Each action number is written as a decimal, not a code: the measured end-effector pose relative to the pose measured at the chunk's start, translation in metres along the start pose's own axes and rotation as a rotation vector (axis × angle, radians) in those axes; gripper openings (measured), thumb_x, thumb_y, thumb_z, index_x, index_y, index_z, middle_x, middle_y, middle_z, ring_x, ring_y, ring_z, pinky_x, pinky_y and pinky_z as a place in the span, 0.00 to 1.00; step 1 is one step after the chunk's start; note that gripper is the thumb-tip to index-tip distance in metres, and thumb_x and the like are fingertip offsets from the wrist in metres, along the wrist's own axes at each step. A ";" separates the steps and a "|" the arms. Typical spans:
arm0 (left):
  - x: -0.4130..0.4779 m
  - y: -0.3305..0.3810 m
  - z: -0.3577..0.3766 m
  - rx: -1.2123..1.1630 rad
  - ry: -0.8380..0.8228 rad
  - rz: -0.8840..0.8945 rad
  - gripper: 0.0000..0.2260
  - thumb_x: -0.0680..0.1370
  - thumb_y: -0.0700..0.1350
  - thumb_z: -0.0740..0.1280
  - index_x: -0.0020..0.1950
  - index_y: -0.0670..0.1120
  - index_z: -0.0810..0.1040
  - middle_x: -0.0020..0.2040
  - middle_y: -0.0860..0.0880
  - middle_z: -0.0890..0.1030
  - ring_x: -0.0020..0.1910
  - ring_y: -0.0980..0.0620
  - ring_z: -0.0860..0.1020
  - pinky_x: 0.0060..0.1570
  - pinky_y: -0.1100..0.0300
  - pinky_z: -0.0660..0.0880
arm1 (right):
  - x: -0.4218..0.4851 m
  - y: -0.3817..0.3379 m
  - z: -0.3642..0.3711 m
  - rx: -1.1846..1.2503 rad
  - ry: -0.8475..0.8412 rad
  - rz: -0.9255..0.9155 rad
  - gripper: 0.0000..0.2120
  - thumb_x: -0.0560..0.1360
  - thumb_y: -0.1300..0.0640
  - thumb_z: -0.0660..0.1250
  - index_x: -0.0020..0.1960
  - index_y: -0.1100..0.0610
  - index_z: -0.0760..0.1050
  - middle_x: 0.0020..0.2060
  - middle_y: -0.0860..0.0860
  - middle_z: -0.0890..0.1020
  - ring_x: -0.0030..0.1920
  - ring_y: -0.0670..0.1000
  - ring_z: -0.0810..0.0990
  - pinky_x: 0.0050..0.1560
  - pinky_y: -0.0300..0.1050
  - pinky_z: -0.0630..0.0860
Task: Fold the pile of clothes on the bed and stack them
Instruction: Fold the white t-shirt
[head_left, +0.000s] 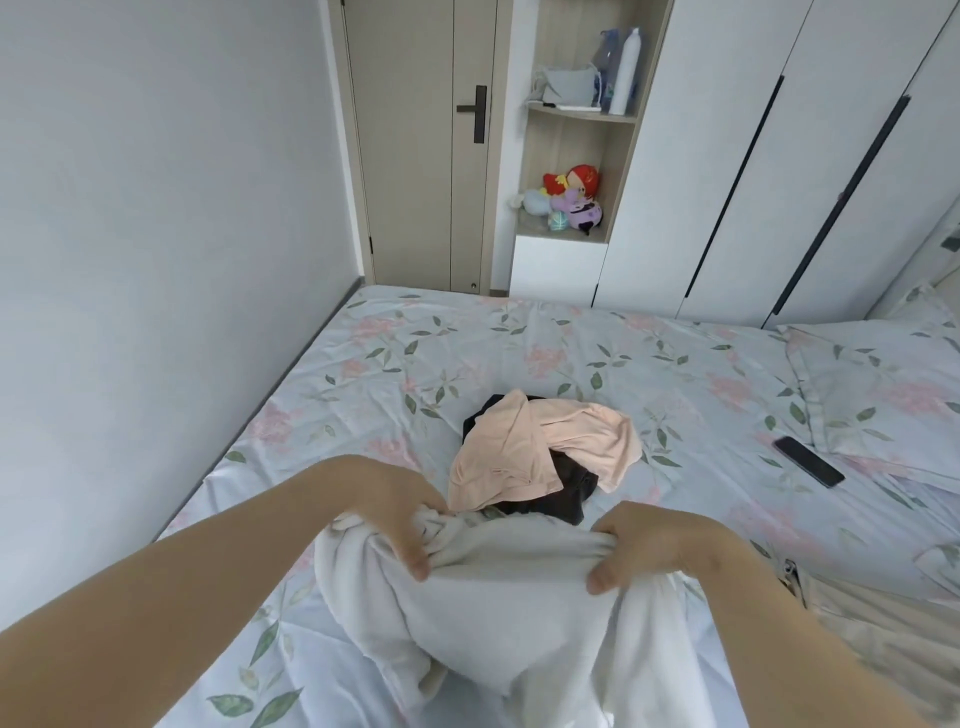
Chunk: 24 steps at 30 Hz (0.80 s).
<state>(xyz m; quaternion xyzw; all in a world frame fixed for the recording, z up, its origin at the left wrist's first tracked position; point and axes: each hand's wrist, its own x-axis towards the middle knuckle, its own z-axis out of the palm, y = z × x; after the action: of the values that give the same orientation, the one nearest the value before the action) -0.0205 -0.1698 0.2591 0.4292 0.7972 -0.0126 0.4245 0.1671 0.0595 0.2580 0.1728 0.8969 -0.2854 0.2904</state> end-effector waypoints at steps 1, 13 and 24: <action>0.005 -0.001 0.002 -0.007 -0.009 -0.003 0.19 0.62 0.61 0.74 0.51 0.62 0.77 0.47 0.63 0.77 0.49 0.57 0.75 0.54 0.58 0.71 | 0.006 0.004 0.000 -0.064 0.020 0.033 0.10 0.69 0.52 0.72 0.42 0.56 0.75 0.34 0.46 0.74 0.32 0.43 0.71 0.30 0.34 0.65; 0.080 0.011 -0.129 -1.299 1.082 0.133 0.37 0.75 0.44 0.70 0.77 0.53 0.50 0.73 0.48 0.61 0.66 0.50 0.68 0.61 0.55 0.72 | 0.091 -0.058 -0.088 1.287 0.639 -0.261 0.32 0.78 0.63 0.61 0.76 0.50 0.51 0.63 0.50 0.68 0.65 0.38 0.67 0.63 0.37 0.61; 0.177 -0.024 0.022 -0.600 0.564 -0.235 0.14 0.77 0.44 0.65 0.63 0.48 0.75 0.63 0.47 0.75 0.56 0.49 0.75 0.47 0.63 0.71 | 0.159 0.030 0.047 1.017 0.470 0.333 0.17 0.77 0.62 0.63 0.65 0.56 0.67 0.49 0.54 0.72 0.35 0.48 0.69 0.35 0.40 0.65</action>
<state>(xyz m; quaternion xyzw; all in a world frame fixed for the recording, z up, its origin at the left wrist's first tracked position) -0.0706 -0.0742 0.1155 0.1798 0.8938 0.2894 0.2916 0.0791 0.0770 0.1156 0.4878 0.6483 -0.5846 0.0050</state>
